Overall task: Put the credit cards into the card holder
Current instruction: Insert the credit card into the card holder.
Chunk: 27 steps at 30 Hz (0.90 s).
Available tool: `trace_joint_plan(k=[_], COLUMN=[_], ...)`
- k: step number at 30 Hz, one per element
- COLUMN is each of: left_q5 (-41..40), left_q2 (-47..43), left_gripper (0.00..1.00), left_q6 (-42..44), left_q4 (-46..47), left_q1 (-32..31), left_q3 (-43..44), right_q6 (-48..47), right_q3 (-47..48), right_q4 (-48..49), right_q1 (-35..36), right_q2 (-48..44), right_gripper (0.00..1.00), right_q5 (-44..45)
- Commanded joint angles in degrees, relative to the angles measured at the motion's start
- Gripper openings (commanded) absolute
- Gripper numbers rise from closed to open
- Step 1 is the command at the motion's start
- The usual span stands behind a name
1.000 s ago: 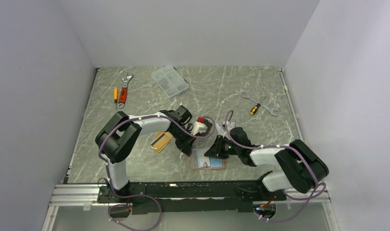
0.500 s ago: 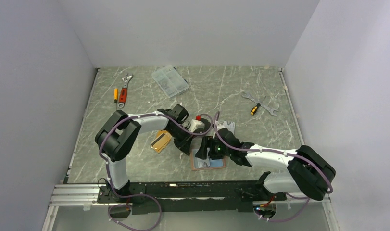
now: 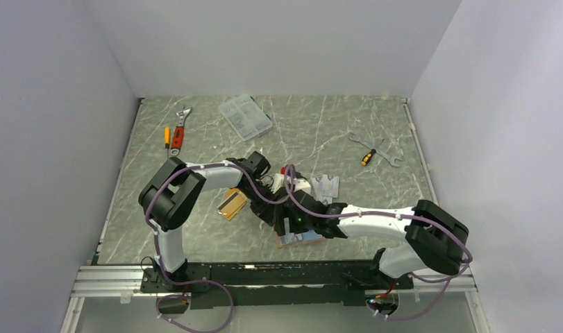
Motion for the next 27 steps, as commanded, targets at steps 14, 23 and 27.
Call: trace_joint_plan(k=[14,23,27], left_q5=[7.3,8.0,8.2], left_q2=[2.5,1.4,1.1], left_gripper=[0.02,0.01,0.01], left_q6=[-2.9,-2.0,-1.3], left_q4=[3.2,2.1,0.4], left_q1=[1.0,2.3,3.9], left_q3=[2.3,1.7,2.3], right_q6=[-4.8,-1.5,-1.0], right_q3=[8.4,10.4,11.0], right_q4=[-12.4,-18.2,-19.2], right_q1=[11.1,12.9,13.2], right_q2=[12.0,15.0,15.3], right_gripper=[0.87,0.61,0.53], right_q5=[11.2,16.9,18.4])
